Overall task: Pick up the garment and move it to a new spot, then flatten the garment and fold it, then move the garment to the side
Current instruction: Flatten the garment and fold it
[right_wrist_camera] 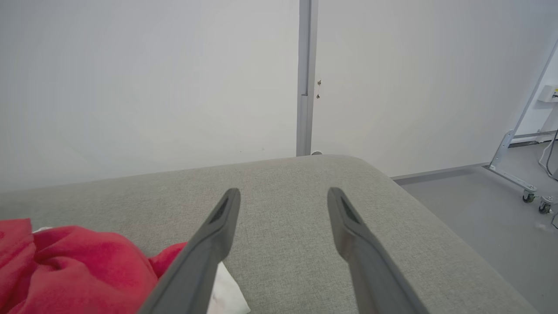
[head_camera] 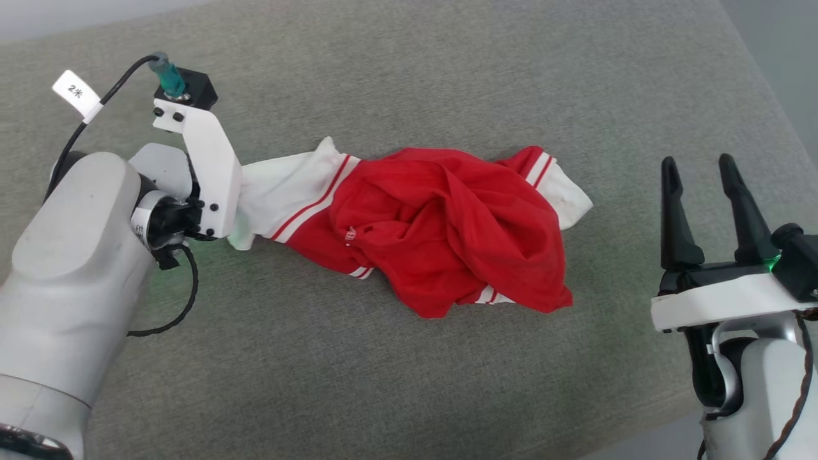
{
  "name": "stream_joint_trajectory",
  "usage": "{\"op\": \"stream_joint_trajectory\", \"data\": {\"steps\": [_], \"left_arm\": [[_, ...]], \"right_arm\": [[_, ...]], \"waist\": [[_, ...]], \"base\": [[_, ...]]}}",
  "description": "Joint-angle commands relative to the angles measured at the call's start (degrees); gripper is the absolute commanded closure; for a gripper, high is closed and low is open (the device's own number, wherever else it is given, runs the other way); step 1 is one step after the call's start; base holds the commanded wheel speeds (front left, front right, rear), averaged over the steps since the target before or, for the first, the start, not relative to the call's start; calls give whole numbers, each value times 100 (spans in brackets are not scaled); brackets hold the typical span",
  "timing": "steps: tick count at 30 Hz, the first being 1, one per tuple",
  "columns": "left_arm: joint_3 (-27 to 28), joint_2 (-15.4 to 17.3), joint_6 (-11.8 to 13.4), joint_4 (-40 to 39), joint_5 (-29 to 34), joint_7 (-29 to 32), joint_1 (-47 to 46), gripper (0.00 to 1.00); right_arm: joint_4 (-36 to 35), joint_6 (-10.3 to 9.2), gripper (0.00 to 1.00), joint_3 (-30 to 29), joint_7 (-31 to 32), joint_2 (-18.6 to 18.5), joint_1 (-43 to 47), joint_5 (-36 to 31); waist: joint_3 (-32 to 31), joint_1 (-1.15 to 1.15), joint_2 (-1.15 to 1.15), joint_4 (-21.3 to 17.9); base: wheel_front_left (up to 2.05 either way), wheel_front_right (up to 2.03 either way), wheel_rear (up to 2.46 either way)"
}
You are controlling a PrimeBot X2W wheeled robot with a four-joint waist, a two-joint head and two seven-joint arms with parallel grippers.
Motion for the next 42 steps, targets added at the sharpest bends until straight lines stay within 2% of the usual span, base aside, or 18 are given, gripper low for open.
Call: {"op": "stream_joint_trajectory", "data": {"steps": [1,5,6,7,12,18,19,20,21,31,37,42], "left_arm": [[-95,99,28,229,70,9,262,100],[71,569,142,196,186,-289,24,100],[71,569,142,196,186,-289,24,100],[162,770,160,166,178,-402,21,100],[344,1330,342,199,194,-538,140,100],[584,1343,418,162,-141,-606,324,100],[580,1320,392,103,-150,-644,311,77],[571,1296,360,24,-142,-689,279,49],[567,1253,348,-54,-171,-673,251,0],[281,828,202,-1319,-332,27,26,0],[-8,523,243,-2278,-501,638,183,0],[-269,483,271,-2706,-417,949,312,0]], "right_arm": [[21,-1,0,-44,-16,6,-49,-34],[-39,0,0,-188,52,6,-2,-133],[-39,0,0,-188,52,6,-2,-133],[-80,0,0,-199,85,6,24,-162],[-188,0,0,-258,179,3,59,-224],[-285,-1,0,-279,291,3,143,-272],[-298,0,0,-292,313,3,149,-273],[-324,-1,0,-296,332,3,164,-288],[-348,-1,0,-302,359,2,182,-304],[-494,0,0,-350,465,3,353,-392],[-481,0,0,-218,466,2,395,-324],[-455,0,0,-130,413,5,367,-205]], "waist": [[-45,0,0,95],[-150,0,0,321],[-150,0,0,321],[-182,0,0,403],[-234,0,0,586],[-316,0,0,800],[-343,0,0,835],[-373,0,0,868],[-409,0,0,900],[-731,0,0,1058],[-814,0,0,908],[-721,0,0,700]], "base": [[0,0,0],[0,0,0],[0,0,0],[0,0,0],[0,0,0],[0,0,0],[0,0,0],[0,0,0],[0,0,0],[0,0,0],[0,0,0],[0,0,0]]}}
